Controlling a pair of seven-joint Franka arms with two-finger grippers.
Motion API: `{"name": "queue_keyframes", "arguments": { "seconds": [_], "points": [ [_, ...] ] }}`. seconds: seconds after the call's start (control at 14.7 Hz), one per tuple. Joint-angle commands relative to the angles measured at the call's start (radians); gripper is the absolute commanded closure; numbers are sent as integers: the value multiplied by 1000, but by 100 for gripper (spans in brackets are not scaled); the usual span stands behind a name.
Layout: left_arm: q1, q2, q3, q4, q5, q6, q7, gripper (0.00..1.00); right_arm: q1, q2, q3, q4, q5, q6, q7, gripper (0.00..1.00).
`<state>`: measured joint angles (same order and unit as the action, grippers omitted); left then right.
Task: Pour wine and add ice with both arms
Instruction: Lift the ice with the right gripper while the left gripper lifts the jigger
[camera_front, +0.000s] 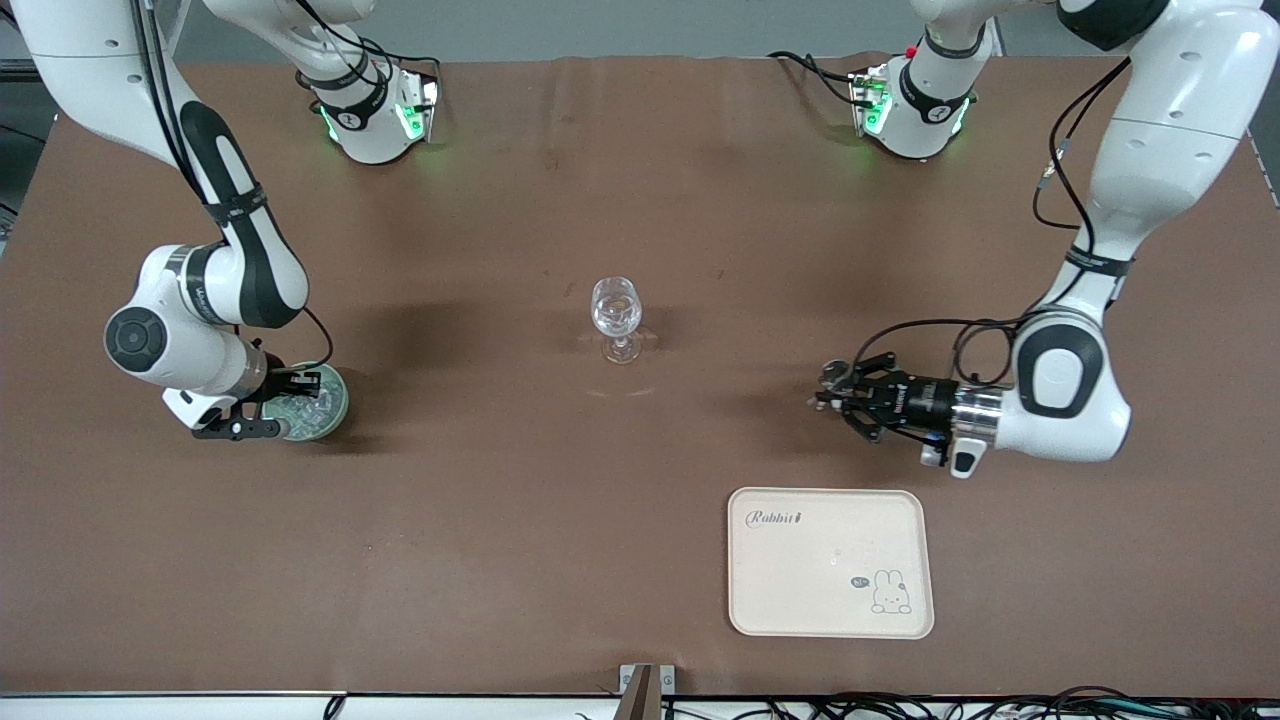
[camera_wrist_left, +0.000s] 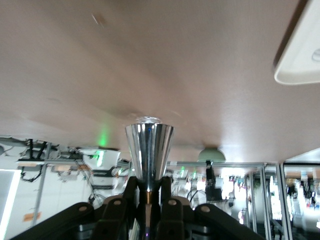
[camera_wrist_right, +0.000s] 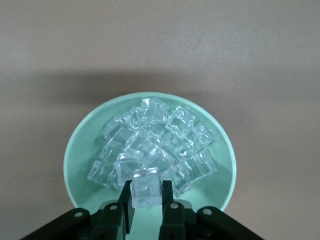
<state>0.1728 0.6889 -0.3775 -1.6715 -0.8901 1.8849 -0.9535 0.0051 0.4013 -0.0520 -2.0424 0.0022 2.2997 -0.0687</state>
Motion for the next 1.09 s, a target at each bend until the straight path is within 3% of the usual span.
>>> {"name": "queue_keyframes", "arguments": {
  "seconds": [0.0,0.41,0.68,1.02],
  "points": [
    [-125,-77,9,-14,-12,110,-161,100,7,-24,-2,88,13,-136,33,99],
    [-304,-186,14,-33,0,198,-410,100,7,-67,-2,426,12,-506,127,99],
    [-397,-223,14,-31,143,234,-635,100,1,-116,-6,634,8,-713,126,99],
    [-482,-229,9,-20,347,260,-875,100,-11,-300,-11,653,-4,-860,106,99]
  ]
}}
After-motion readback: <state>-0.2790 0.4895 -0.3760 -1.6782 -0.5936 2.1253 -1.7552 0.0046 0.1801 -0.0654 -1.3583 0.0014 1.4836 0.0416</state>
